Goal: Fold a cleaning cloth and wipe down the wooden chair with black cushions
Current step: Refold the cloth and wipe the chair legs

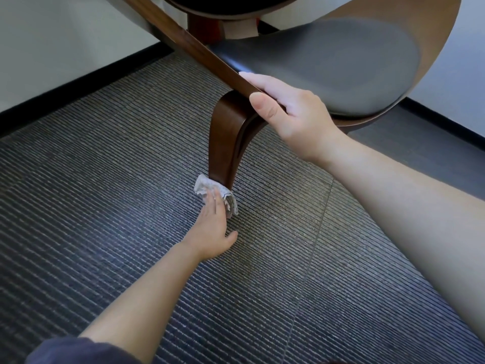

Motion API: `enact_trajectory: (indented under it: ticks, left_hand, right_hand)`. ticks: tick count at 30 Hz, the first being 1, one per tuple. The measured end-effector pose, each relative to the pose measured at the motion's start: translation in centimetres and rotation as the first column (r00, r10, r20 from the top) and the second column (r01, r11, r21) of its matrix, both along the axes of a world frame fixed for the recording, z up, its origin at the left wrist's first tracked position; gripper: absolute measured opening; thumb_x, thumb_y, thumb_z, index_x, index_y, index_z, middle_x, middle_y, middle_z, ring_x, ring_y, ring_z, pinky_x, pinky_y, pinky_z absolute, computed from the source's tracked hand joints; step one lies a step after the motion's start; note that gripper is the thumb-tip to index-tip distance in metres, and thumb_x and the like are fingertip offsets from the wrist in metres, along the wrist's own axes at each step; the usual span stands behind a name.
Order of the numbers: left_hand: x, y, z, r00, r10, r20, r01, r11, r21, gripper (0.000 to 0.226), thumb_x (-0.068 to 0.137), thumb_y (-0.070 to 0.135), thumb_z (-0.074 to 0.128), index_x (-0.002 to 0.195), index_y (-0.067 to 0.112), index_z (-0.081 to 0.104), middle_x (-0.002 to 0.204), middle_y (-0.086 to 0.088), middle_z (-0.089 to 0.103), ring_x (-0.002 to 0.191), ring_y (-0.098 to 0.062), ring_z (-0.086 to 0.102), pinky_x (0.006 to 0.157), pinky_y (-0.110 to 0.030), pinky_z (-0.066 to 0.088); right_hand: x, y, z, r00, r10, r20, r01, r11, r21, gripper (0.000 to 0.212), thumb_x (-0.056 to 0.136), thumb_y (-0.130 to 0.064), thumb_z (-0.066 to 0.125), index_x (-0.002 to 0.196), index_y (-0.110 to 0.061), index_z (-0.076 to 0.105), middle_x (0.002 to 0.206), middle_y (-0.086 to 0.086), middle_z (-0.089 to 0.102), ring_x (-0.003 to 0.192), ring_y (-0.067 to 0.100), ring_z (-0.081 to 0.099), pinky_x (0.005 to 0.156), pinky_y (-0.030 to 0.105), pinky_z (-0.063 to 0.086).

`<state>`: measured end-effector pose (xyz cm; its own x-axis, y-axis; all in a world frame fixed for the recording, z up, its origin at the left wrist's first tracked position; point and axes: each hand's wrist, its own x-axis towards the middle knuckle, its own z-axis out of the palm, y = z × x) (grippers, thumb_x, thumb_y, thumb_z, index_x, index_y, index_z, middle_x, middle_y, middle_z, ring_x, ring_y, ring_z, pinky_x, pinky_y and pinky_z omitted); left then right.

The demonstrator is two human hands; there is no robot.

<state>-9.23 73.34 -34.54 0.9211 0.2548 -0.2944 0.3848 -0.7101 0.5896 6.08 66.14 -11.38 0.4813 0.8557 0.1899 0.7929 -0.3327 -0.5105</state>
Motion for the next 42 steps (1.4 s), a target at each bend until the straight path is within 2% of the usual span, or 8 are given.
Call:
enact_trajectory:
  ticks: [4, 8, 15, 20, 24, 28, 34, 42]
  left_hand:
    - [0.7, 0.5, 2.1, 0.988, -0.008, 0.154, -0.016, 0.988, 0.151, 0.107, 0.094, 0.038, 0.05, 0.132, 0.003, -0.043, 0.155, -0.025, -0.027, 0.146, -0.032, -0.024, 0.123, -0.041, -0.003]
    - [1.7, 1.6, 3.7, 0.964, 0.006, 0.265, -0.08, 0.96, 0.268, 0.095, 0.095, 0.029, 0.047, 0.146, 0.001, -0.028, 0.16, -0.02, -0.018, 0.149, -0.029, -0.017, 0.123, -0.045, 0.002]
    - [3.1, 2.1, 5.9, 0.925, 0.036, 0.379, -0.141, 0.957, 0.252, 0.098, 0.091, 0.019, 0.052, 0.146, 0.007, -0.029, 0.161, -0.021, -0.012, 0.15, -0.031, -0.012, 0.123, -0.048, 0.007]
    - [4.0, 3.5, 7.7, 0.871, -0.002, 0.491, -0.164, 0.941, 0.296, 0.09, 0.089, 0.016, 0.057, 0.155, 0.005, -0.004, 0.161, -0.025, 0.007, 0.15, -0.037, 0.0, 0.117, -0.057, 0.021]
    - [5.3, 4.3, 9.8, 0.834, -0.014, 0.551, -0.2, 0.924, 0.326, 0.087, 0.086, 0.017, 0.056, 0.157, 0.01, 0.005, 0.161, -0.023, 0.009, 0.149, -0.04, 0.009, 0.113, -0.059, 0.028]
    - [6.2, 4.1, 11.2, 0.814, 0.04, 0.58, -0.269, 0.91, 0.315, 0.081, 0.084, 0.018, 0.058, 0.155, 0.012, 0.019, 0.155, -0.025, 0.023, 0.14, -0.044, 0.027, 0.11, -0.059, 0.031]
    - [5.2, 3.4, 8.6, 0.807, 0.118, 0.579, -0.305, 0.923, 0.236, 0.089, 0.083, 0.014, 0.059, 0.156, 0.012, 0.007, 0.161, -0.022, 0.008, 0.147, -0.041, 0.016, 0.113, -0.058, 0.029]
    - [3.6, 0.9, 3.0, 0.908, 0.246, 0.338, -0.306, 0.942, 0.136, 0.09, 0.085, 0.019, 0.058, 0.152, -0.006, 0.003, 0.159, -0.029, 0.003, 0.145, -0.045, 0.017, 0.117, -0.051, 0.026]
  right_hand:
    - [0.1, 0.0, -0.1, 1.0, 0.005, 0.002, -0.005, 1.0, 0.007, 0.061, 0.088, -0.069, 0.027, 0.139, -0.042, 0.047, 0.14, -0.024, 0.051, 0.127, 0.001, 0.048, 0.108, 0.036, 0.038]
    - [0.2, 0.1, -0.2, 1.0, 0.01, 0.008, -0.01, 1.0, 0.013, 0.061, 0.088, -0.069, 0.027, 0.139, -0.041, 0.047, 0.139, -0.023, 0.051, 0.127, 0.001, 0.048, 0.108, 0.037, 0.039]
    - [0.3, 0.0, -0.2, 1.0, 0.013, -0.004, -0.012, 1.0, 0.025, 0.061, 0.088, -0.069, 0.029, 0.139, -0.04, 0.048, 0.14, -0.023, 0.051, 0.129, 0.001, 0.047, 0.108, 0.036, 0.039]
    - [0.3, 0.0, -0.2, 1.0, 0.017, -0.015, -0.016, 1.0, 0.024, 0.062, 0.087, -0.069, 0.029, 0.139, -0.04, 0.048, 0.14, -0.023, 0.051, 0.129, 0.0, 0.047, 0.109, 0.034, 0.038]
    - [0.3, 0.0, -0.1, 1.0, 0.021, -0.009, -0.021, 0.999, 0.025, 0.062, 0.088, -0.068, 0.029, 0.139, -0.04, 0.048, 0.14, -0.023, 0.052, 0.129, 0.0, 0.047, 0.108, 0.034, 0.039]
    - [0.3, 0.1, -0.1, 1.0, 0.016, -0.002, -0.016, 1.0, 0.016, 0.062, 0.087, -0.069, 0.028, 0.139, -0.041, 0.047, 0.139, -0.023, 0.052, 0.127, 0.001, 0.049, 0.107, 0.034, 0.04]
    - [0.2, 0.0, -0.1, 1.0, 0.011, -0.008, -0.01, 1.0, 0.029, 0.062, 0.087, -0.068, 0.03, 0.139, -0.04, 0.049, 0.141, -0.023, 0.05, 0.13, -0.001, 0.045, 0.109, 0.033, 0.038]
    - [0.2, 0.1, -0.2, 1.0, 0.008, 0.0, -0.008, 0.999, 0.039, 0.062, 0.088, -0.068, 0.029, 0.138, -0.039, 0.049, 0.14, -0.022, 0.052, 0.128, 0.001, 0.048, 0.107, 0.036, 0.04]
